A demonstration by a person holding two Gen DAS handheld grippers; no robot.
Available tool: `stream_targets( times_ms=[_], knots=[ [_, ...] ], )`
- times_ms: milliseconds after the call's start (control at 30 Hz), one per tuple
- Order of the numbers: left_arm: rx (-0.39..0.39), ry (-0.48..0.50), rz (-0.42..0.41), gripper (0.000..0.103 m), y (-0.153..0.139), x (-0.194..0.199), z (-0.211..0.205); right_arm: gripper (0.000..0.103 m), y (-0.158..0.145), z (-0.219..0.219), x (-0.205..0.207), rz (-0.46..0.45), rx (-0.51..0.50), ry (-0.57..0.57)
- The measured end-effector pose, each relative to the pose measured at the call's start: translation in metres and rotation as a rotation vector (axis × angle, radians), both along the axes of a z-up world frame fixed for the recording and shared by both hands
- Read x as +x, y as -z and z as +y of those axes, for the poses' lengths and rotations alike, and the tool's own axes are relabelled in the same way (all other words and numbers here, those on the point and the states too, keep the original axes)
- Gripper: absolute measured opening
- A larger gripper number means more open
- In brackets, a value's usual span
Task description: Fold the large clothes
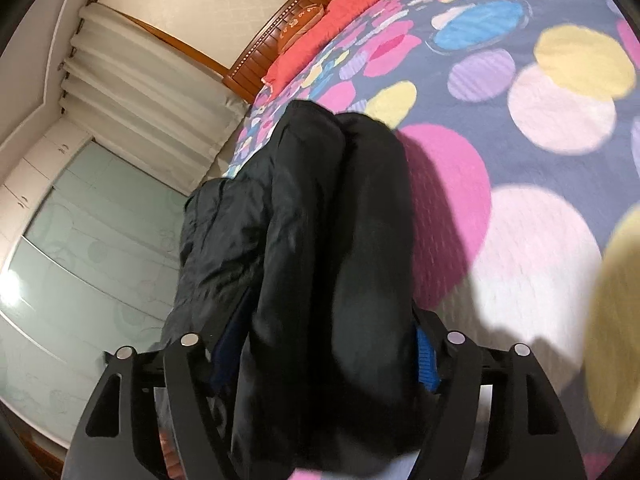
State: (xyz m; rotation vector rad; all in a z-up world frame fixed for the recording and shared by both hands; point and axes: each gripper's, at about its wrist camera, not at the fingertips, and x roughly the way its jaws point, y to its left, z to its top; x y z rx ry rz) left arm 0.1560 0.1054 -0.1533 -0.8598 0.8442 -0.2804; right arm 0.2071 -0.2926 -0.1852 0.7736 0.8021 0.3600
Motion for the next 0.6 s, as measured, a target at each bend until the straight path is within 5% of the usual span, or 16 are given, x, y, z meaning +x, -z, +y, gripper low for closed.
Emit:
stream_targets(
  times_ms=[267,333,367,500,600],
  knots=[
    [-0.023,-0.045,0.022,0.095,0.012,-0.008,-0.004,0.075,0.011,0.014,-0.016,0.030,-0.032,0.026],
    [-0.036,-0.043,0.023,0.086,0.013,-0.007,-0.005,0.062,0.011,0.015,-0.017,0.043,-0.041,0.042],
    [-0.058,-0.031,0.022,0.073,0.013,-0.004,-0.006,0.058,0.011,0.015,-0.020,0.050,-0.053,0.052],
    [-0.023,-0.030,0.016,0.062,0.007,-0.009,-0.011,0.035,0.008,0.009,-0.028,0.042,-0.025,0.064],
    [-0.023,-0.024,0.024,0.057,0.002,-0.012,-0.010,0.031,0.004,0.008,-0.031,0.039,-0.019,0.069]
  ],
)
